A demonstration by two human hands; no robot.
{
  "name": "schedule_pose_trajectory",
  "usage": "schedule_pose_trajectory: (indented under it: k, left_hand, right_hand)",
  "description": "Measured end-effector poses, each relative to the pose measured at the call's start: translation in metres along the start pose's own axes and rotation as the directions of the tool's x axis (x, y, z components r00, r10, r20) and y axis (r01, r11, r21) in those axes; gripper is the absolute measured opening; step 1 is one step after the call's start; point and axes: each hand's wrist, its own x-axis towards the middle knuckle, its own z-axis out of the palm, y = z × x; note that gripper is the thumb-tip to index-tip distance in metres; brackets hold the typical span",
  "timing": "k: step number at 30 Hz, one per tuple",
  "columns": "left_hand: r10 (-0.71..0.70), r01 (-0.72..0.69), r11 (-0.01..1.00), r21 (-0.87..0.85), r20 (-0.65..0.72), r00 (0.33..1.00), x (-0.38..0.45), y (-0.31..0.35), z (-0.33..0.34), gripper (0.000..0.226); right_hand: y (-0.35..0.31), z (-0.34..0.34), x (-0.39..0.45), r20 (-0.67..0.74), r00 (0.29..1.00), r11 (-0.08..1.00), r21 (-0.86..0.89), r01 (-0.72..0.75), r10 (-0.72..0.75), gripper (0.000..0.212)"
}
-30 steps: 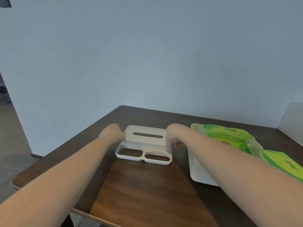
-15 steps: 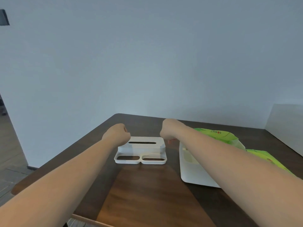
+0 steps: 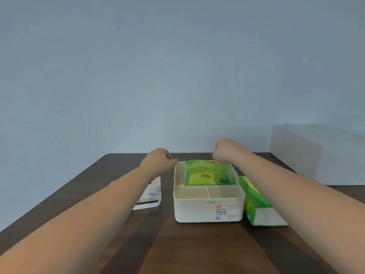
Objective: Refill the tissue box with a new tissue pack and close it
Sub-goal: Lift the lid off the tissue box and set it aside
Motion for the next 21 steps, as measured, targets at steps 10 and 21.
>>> schedule_pose_trajectory:
  k: [10, 21]
  left_hand:
    - [-0.104, 0.088, 0.987, 0.132, 0.115, 0.988, 0.015, 0.03, 0.04, 0.039]
    - [-0.1, 0.093, 0.992, 0.084, 0.083, 0.992, 0.014, 0.041, 0.044, 0.009]
  right_hand:
    - [0.078, 0.014, -0.014, 0.205, 0.956, 0.967, -0.191, -0.17, 0.208, 0.046]
    - [0.091, 0.02, -0.011, 0.397, 0.897, 0.965, -0.242, -0.104, 0.196, 0.081]
